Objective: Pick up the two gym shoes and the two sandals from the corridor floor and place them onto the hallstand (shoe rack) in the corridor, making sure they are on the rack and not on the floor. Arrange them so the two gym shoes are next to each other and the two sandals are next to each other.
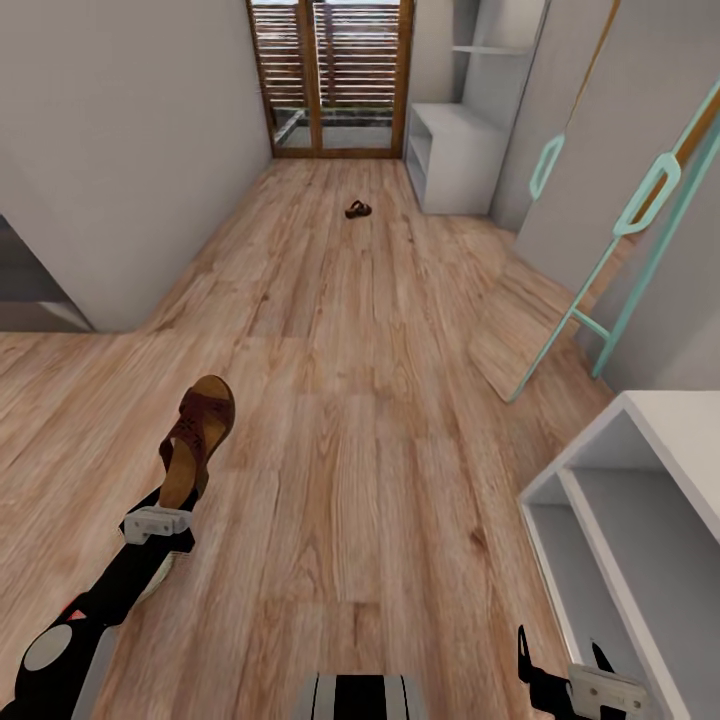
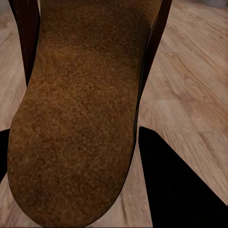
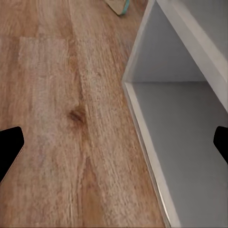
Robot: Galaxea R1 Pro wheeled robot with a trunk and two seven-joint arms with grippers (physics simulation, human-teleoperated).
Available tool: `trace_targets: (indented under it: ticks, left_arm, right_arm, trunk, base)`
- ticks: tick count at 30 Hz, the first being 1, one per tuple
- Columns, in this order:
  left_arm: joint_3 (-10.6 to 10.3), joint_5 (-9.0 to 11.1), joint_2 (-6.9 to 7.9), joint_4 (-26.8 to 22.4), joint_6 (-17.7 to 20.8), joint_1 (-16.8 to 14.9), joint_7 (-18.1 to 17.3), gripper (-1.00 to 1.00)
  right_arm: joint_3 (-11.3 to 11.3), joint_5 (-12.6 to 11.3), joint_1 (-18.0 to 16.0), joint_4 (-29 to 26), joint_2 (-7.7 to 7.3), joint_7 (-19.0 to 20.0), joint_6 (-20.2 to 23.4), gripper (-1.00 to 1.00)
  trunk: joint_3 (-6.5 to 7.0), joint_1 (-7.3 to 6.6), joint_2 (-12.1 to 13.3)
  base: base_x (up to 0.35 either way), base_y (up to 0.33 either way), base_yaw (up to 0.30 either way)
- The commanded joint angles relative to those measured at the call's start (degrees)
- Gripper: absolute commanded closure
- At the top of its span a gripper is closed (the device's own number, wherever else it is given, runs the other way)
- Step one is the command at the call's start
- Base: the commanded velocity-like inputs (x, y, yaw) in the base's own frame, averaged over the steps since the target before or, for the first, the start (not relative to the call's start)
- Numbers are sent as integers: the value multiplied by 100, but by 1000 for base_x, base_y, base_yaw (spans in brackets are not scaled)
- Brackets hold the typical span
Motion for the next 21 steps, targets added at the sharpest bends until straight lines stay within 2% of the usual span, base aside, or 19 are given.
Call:
trace_targets:
  ticks: [1,10,21]
  left_arm:
    - [0,-11,0,-1,-8,0,0,100]
    - [-6,-15,0,4,-8,0,0,100]
    - [-3,-17,0,6,-8,0,0,100]
  right_arm:
    - [0,0,0,0,0,0,0,-100]
    - [0,0,0,0,1,0,0,-100]
    - [0,0,0,0,0,0,0,-100]
  trunk:
    - [0,0,0]
    - [0,0,0]
    - [0,0,0]
  base:
    - [251,0,0]
    - [173,0,0]
    - [282,0,0]
